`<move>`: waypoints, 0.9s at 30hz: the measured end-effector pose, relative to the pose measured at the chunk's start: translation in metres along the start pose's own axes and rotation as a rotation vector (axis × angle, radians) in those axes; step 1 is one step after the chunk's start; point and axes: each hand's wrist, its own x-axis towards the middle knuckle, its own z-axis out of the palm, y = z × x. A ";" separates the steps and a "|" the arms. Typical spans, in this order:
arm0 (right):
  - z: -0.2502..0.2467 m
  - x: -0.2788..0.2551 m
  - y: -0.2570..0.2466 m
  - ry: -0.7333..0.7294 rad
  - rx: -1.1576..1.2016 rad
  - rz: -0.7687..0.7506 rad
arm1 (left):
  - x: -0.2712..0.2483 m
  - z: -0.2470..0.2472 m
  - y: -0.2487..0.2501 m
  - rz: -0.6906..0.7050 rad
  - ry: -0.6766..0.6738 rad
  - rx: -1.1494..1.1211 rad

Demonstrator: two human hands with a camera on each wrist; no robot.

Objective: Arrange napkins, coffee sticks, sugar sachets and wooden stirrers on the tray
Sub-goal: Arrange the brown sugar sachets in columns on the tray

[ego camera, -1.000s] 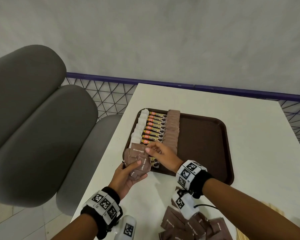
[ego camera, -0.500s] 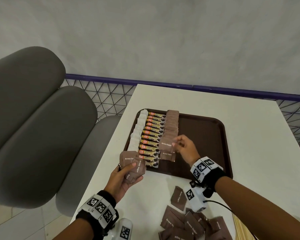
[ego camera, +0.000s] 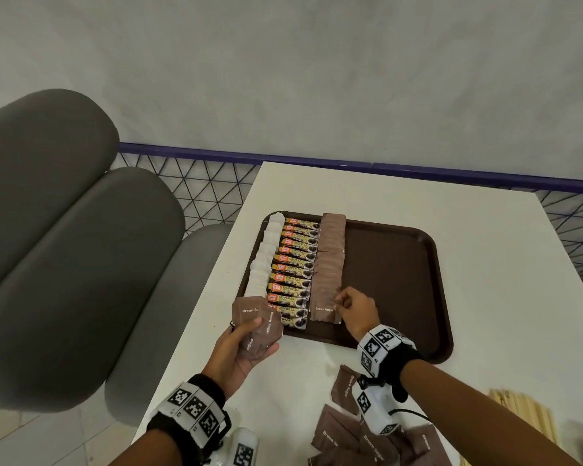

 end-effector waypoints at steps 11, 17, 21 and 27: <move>0.011 0.004 -0.001 0.038 -0.047 0.015 | 0.003 0.002 -0.001 0.001 -0.034 -0.006; 0.009 0.003 0.002 0.035 -0.035 -0.005 | 0.003 0.002 0.000 0.028 -0.045 0.001; 0.005 -0.004 0.000 0.061 -0.042 -0.113 | 0.001 0.001 0.000 0.066 -0.037 0.018; 0.011 -0.030 -0.028 -0.258 0.374 -0.212 | -0.001 0.005 -0.001 0.121 -0.030 -0.004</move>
